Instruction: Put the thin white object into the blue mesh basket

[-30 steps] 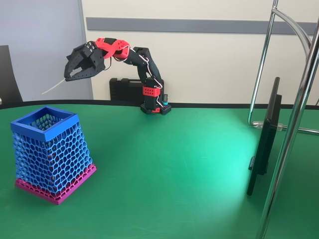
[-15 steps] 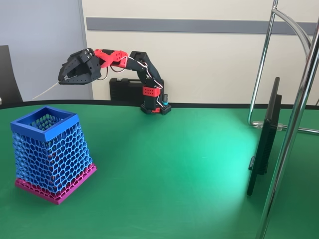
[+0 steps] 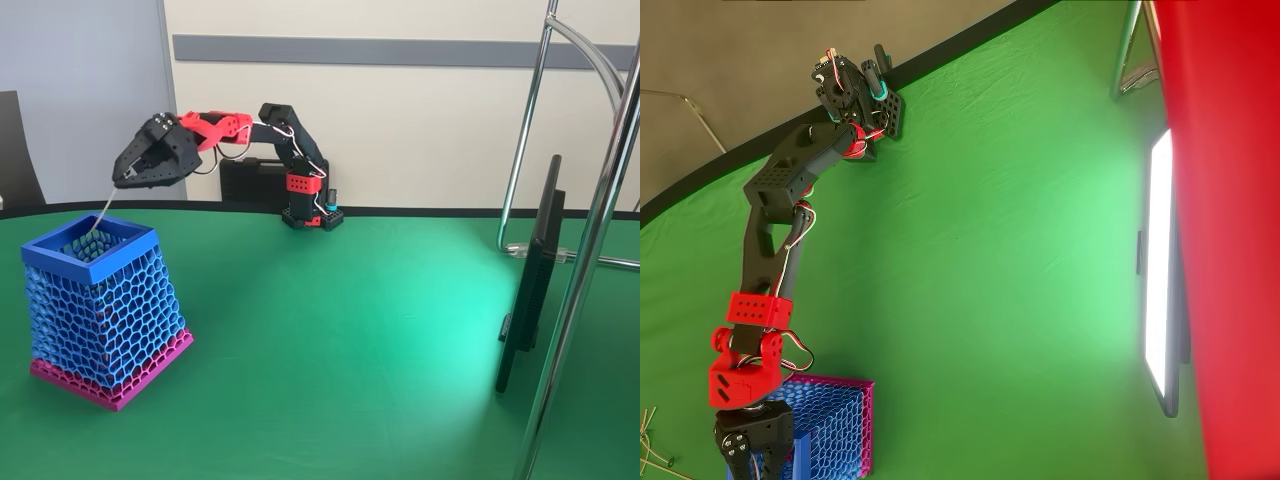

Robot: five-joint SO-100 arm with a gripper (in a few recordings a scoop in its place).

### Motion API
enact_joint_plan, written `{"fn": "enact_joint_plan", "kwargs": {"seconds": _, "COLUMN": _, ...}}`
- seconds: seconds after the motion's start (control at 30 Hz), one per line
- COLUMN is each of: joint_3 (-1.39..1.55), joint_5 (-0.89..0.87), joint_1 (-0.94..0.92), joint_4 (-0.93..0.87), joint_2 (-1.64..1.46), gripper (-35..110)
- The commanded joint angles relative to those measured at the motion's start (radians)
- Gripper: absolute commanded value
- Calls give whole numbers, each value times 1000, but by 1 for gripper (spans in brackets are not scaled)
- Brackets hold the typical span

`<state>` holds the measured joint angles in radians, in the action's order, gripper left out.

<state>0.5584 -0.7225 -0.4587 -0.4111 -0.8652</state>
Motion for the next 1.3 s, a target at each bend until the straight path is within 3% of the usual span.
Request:
{"fn": "enact_joint_plan", "kwargs": {"seconds": 0.0, "joint_3": 3, "joint_5": -29, "joint_1": 0, "joint_4": -9, "joint_2": -52, "gripper": 28}}
{"fn": "enact_joint_plan", "kwargs": {"seconds": 0.17, "joint_3": -14, "joint_5": -61, "joint_1": -3, "joint_4": -60, "joint_2": -60, "gripper": 50}}
{"fn": "enact_joint_plan", "kwargs": {"seconds": 0.37, "joint_3": -52, "joint_5": -67, "joint_1": -8, "joint_4": -110, "joint_2": -77, "gripper": 52}}
{"fn": "enact_joint_plan", "kwargs": {"seconds": 0.77, "joint_3": 135, "joint_5": 25, "joint_1": 71, "joint_4": -212, "joint_2": -298, "gripper": 37}}
{"fn": "enact_joint_plan", "kwargs": {"seconds": 1.27, "joint_3": 974, "joint_5": 235, "joint_1": 313, "joint_4": -74, "joint_2": -930, "gripper": 22}}
